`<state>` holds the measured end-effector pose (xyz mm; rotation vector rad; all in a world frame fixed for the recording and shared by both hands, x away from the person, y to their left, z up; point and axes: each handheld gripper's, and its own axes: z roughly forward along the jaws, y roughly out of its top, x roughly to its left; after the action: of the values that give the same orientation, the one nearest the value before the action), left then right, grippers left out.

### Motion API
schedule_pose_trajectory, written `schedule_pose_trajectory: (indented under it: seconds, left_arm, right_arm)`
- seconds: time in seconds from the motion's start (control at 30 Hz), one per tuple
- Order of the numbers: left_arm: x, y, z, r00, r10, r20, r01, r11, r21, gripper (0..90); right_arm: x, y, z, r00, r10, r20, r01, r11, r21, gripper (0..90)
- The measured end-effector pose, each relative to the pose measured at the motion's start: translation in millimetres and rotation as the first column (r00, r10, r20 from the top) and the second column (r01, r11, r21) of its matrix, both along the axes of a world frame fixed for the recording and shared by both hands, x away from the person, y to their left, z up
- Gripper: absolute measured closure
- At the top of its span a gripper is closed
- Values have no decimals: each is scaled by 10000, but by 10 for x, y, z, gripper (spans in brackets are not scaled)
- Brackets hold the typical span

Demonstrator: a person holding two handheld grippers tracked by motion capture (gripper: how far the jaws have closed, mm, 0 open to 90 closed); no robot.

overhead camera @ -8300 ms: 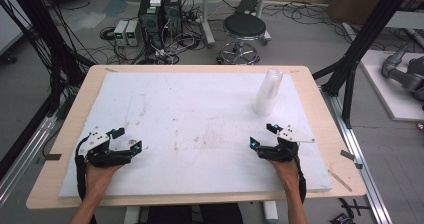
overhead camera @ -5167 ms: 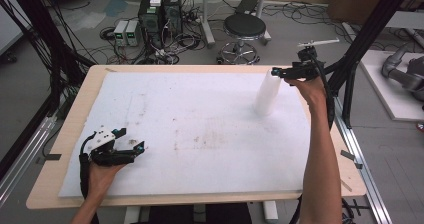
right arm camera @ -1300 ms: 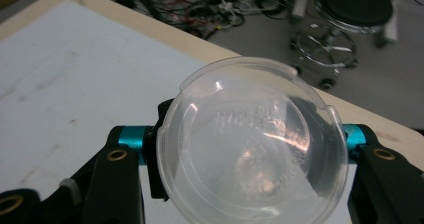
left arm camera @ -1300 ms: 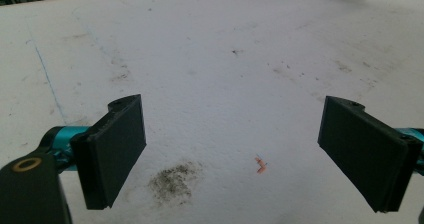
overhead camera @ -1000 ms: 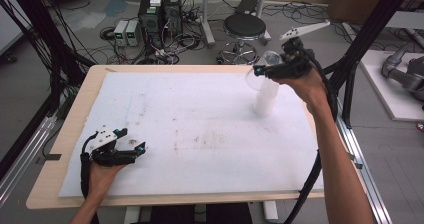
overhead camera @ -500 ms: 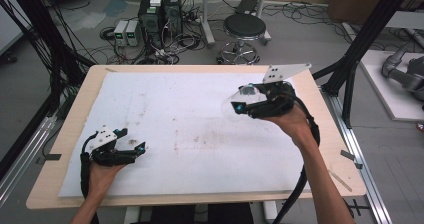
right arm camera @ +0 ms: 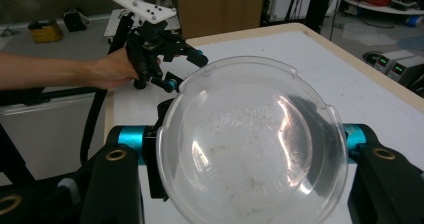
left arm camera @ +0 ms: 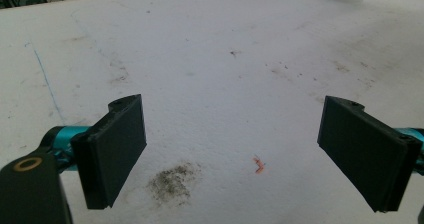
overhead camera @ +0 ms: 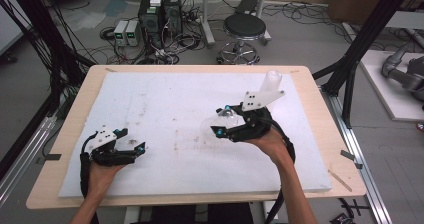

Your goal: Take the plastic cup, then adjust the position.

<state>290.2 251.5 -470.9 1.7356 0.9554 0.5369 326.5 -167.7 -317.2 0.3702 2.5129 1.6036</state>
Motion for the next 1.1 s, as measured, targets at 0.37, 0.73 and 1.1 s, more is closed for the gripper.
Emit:
schedule_pose_trajectory:
  seconds: [0.37,0.73,1.1]
  left_arm:
    - [-3,-1,0,10000,18,34,-18,10000,4,120]
    - [-7,-5,1,10000,11,80,-11,10000,57,120]
    - [-3,27,36,9980,-401,479,411,9989,-205,120]
  right_arm:
    - [-49,164,-187,9998,-128,132,126,9998,125,418]
    - [-15,175,-217,9999,-153,72,152,9998,160,419]
    - [33,169,-232,10000,-54,-41,55,9998,175,420]
